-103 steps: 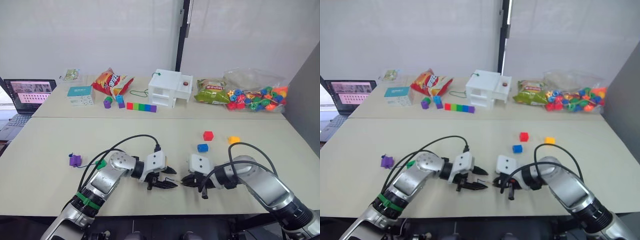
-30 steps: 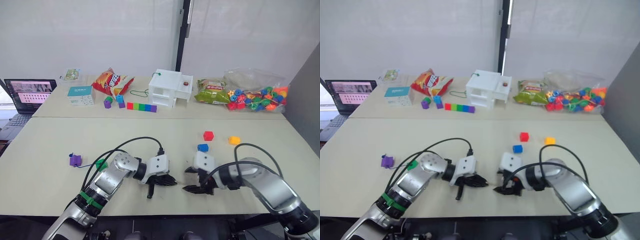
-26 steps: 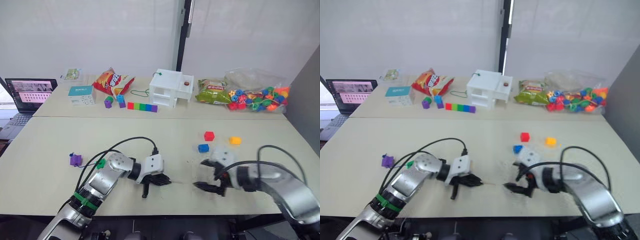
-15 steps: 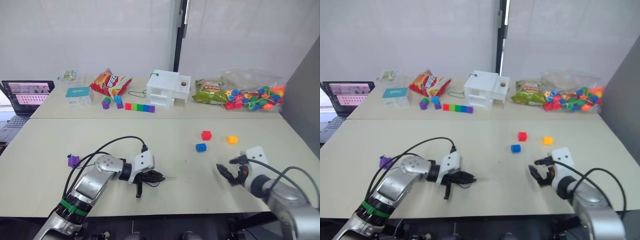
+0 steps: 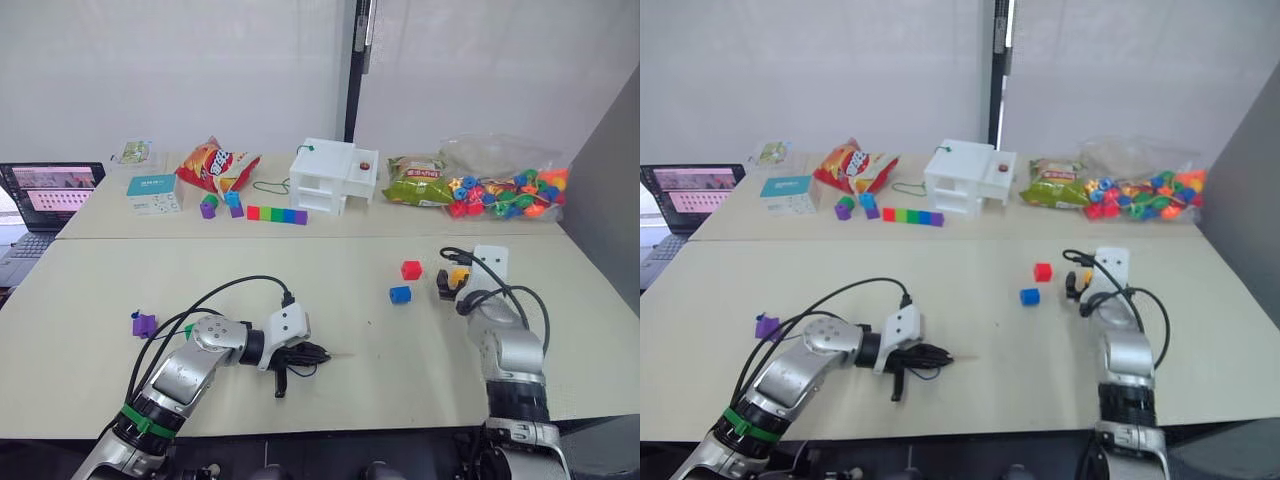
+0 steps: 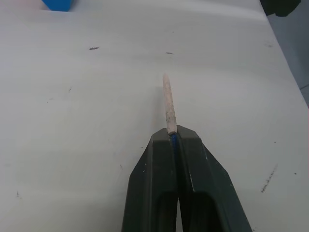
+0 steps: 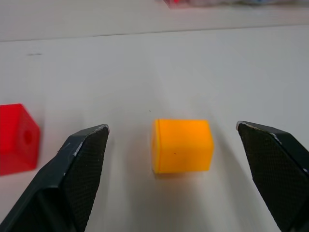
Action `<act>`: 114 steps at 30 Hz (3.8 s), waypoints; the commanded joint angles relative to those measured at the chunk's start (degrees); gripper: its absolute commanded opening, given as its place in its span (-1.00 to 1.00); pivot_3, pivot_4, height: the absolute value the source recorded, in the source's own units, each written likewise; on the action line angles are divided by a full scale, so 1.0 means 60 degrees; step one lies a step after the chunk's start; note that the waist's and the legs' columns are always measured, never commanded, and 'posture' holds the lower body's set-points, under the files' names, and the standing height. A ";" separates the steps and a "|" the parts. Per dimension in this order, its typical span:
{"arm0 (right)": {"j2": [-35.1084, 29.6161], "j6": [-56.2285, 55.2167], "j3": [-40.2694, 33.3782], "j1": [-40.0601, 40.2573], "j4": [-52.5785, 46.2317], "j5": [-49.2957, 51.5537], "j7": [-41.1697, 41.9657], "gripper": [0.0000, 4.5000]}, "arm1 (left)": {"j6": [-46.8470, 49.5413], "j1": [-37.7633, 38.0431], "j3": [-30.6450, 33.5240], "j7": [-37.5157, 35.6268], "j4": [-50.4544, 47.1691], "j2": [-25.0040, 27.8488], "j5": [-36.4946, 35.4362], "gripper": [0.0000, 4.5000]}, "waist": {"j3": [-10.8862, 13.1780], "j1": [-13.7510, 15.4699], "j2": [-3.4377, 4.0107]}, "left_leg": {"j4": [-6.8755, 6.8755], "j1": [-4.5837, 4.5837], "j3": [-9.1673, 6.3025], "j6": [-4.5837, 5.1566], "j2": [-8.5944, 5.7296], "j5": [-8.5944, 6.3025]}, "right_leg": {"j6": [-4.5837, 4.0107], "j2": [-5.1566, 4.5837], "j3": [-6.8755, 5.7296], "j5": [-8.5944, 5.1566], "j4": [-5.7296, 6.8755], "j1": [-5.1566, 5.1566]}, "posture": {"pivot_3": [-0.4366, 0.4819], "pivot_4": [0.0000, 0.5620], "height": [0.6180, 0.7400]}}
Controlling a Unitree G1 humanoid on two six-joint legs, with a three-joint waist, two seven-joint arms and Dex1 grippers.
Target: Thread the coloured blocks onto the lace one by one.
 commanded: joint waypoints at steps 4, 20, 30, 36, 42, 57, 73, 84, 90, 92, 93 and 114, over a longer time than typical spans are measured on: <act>-0.0184 -0.0982 -0.0250 -0.0659 0.1219 0.0260 0.0084 0.49 | 0.0037 0.0119 0.0112 0.0150 -0.0544 0.0076 -0.0102 -1.00 | -0.0001 -0.0031 0.0003 | 0.0000 -0.0002 0.0003 0.0002 0.0003 -0.0001 | 0.0001 -0.0001 0.0003 0.0000 0.0006 0.0002 | -0.05 -0.47 1.00; 0.0314 0.0678 0.0046 0.1360 -0.4438 0.0903 0.0088 -0.46 | -0.0037 0.0089 0.0079 0.0115 -0.0382 0.0079 -0.0111 -1.00 | -0.0003 0.0007 0.0032 | 0.0001 -0.0030 -0.0005 0.0009 0.0009 -0.0006 | 0.0002 -0.0006 0.0000 0.0001 0.0031 -0.0018 | -0.05 -0.47 1.00; 0.1201 0.4794 0.3198 0.4758 -1.1354 0.2038 0.0049 -0.46 | -0.0009 -0.0098 0.0333 -0.0157 0.0010 0.0239 -0.0311 -1.00 | -0.0004 -0.0016 0.0033 | 0.0006 -0.0004 -0.0014 0.0014 0.0013 -0.0009 | 0.0001 0.0005 -0.0001 -0.0001 -0.0010 -0.0005 | -0.05 -0.47 1.00; 0.1771 0.3988 0.4907 0.5784 -1.0192 0.1439 -0.0178 -0.46 | 0.0241 -0.0073 0.0516 -0.0215 -0.0285 0.0533 -0.0408 -1.00 | -0.0003 0.0017 0.0032 | 0.0015 0.0001 -0.0013 0.0014 0.0002 -0.0008 | 0.0002 -0.0004 -0.0001 -0.0003 -0.0013 0.0002 | -0.05 -0.47 1.00; 0.2014 0.3211 0.5401 0.6105 -0.8739 0.1343 0.0131 -0.46 | 0.0762 -0.0046 0.0751 -0.0236 -0.0843 0.0997 -0.0664 -1.00 | -0.0006 -0.0003 0.0027 | 0.0009 0.0007 -0.0014 0.0014 0.0007 -0.0009 | 0.0003 0.0002 -0.0003 -0.0004 -0.0017 0.0002 | -0.05 -0.47 1.00; 0.0503 0.4153 0.2593 0.4165 -1.0672 0.3787 0.2419 0.99 | 0.0954 0.0529 0.0843 0.0258 -0.1459 0.1123 -0.0783 -1.00 | -0.0003 0.0010 0.0024 | 0.0011 0.0007 -0.0014 0.0011 0.0009 -0.0008 | 0.0001 -0.0001 -0.0001 -0.0005 -0.0013 0.0001 | -0.05 -0.47 1.00; -0.5515 -0.1111 0.6797 -0.0766 -0.3341 0.1878 1.2482 0.99 | 0.2593 0.1420 0.0764 0.1260 -0.3571 0.1054 -0.1433 -1.00 | 0.0010 0.0034 0.0026 | 0.0011 0.0001 -0.0008 0.0029 0.0011 -0.0018 | 0.0000 0.0004 -0.0006 -0.0005 -0.0036 0.0007 | -0.05 -0.47 1.00; -0.4365 -0.3839 0.7425 -0.1395 -0.0733 0.0264 1.3648 0.63 | 0.2941 0.1533 0.0868 0.1700 -0.3826 0.1217 -0.1622 -1.00 | 0.0011 0.0097 0.0024 | 0.0020 0.0004 -0.0007 0.0026 0.0006 -0.0016 | 0.0008 -0.0014 -0.0005 0.0001 -0.0030 0.0011 | -0.05 -0.47 1.00; -0.4140 -0.3739 0.7146 -0.1177 -0.0773 0.0319 1.3758 -0.30 | 0.2922 0.1465 0.0768 0.1749 -0.3733 0.1289 -0.1545 -1.00 | 0.0011 0.0106 0.0024 | 0.0019 0.0004 -0.0008 0.0023 0.0006 -0.0016 | 0.0006 -0.0018 -0.0005 0.0002 -0.0027 0.0010 | -0.05 -0.47 1.00; -0.4024 -0.3371 0.6923 -0.1013 -0.1024 0.0517 1.3614 -0.44 | 0.2899 0.1391 0.0681 0.1744 -0.3645 0.1289 -0.1493 -1.00 | 0.0011 0.0118 0.0024 | 0.0018 0.0003 -0.0009 0.0022 0.0004 -0.0016 | 0.0006 -0.0023 -0.0005 0.0002 -0.0026 0.0010 | -0.05 -0.47 1.00; -0.4001 -0.3179 0.6827 -0.0926 -0.1172 0.0596 1.3569 -0.44 | 0.2881 0.1357 0.0641 0.1729 -0.3620 0.1297 -0.1474 -1.00 | 0.0011 0.0123 0.0024 | 0.0018 0.0003 -0.0009 0.0022 0.0004 -0.0016 | 0.0006 -0.0024 -0.0006 0.0002 -0.0026 0.0010 | -0.05 -0.47 1.00; -0.3960 0.1202 0.7078 0.0345 -0.4803 0.0561 1.1491 -0.44 | 0.3938 -0.0343 -0.0523 0.0937 -0.3148 0.1810 -0.1485 -1.00 | 0.0011 0.0227 0.0025 | 0.0021 -0.0001 -0.0010 0.0022 -0.0006 -0.0016 | 0.0006 -0.0013 -0.0009 0.0002 -0.0025 0.0008 | -0.05 -0.47 1.00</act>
